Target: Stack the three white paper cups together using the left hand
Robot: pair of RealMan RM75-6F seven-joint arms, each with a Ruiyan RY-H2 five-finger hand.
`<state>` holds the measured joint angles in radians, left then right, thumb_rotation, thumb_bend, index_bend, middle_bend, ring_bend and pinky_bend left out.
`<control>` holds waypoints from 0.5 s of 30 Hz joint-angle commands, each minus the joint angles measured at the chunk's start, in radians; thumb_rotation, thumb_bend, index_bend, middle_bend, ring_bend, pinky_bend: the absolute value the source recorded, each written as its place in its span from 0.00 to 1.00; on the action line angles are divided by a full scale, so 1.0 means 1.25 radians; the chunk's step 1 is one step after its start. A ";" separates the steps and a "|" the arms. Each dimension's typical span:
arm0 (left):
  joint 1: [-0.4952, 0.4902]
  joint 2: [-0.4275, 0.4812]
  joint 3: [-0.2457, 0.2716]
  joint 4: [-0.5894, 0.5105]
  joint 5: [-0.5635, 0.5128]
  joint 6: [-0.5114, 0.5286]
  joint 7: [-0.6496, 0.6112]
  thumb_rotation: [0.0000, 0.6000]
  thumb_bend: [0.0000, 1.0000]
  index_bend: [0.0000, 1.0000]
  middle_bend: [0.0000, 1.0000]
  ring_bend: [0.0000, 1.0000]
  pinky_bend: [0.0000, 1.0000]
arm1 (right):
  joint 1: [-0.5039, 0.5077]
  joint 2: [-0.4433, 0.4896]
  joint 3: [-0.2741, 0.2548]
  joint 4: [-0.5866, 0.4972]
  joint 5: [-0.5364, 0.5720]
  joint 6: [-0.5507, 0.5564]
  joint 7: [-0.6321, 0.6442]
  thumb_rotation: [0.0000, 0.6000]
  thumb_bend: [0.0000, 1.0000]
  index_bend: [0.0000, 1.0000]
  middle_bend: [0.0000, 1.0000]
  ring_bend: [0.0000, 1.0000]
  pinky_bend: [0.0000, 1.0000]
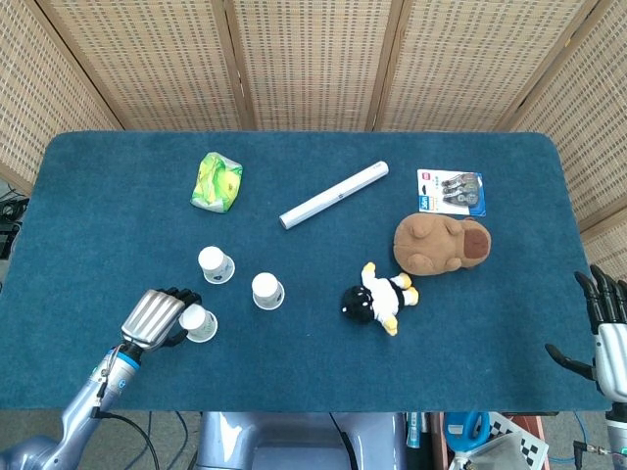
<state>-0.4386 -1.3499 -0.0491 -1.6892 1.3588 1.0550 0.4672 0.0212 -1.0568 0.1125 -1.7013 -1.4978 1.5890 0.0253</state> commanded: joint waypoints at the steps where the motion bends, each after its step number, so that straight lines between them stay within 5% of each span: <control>1: 0.003 0.011 0.003 -0.012 0.022 0.021 -0.016 1.00 0.32 0.39 0.41 0.42 0.57 | -0.005 0.001 -0.002 -0.001 -0.004 0.008 0.000 1.00 0.00 0.00 0.00 0.00 0.00; 6: 0.010 0.054 0.000 -0.068 0.071 0.071 -0.039 1.00 0.32 0.39 0.41 0.42 0.57 | -0.014 0.003 -0.004 0.001 -0.004 0.019 0.006 1.00 0.00 0.00 0.00 0.00 0.00; 15: -0.048 0.096 -0.102 -0.182 0.069 0.099 -0.025 1.00 0.32 0.39 0.41 0.42 0.57 | -0.022 0.001 -0.008 0.009 -0.004 0.023 0.005 1.00 0.00 0.00 0.00 0.00 0.00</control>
<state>-0.4741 -1.2335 -0.1501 -1.8944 1.4604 1.1880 0.4174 -0.0058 -1.0552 0.1020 -1.6903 -1.5022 1.6181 0.0310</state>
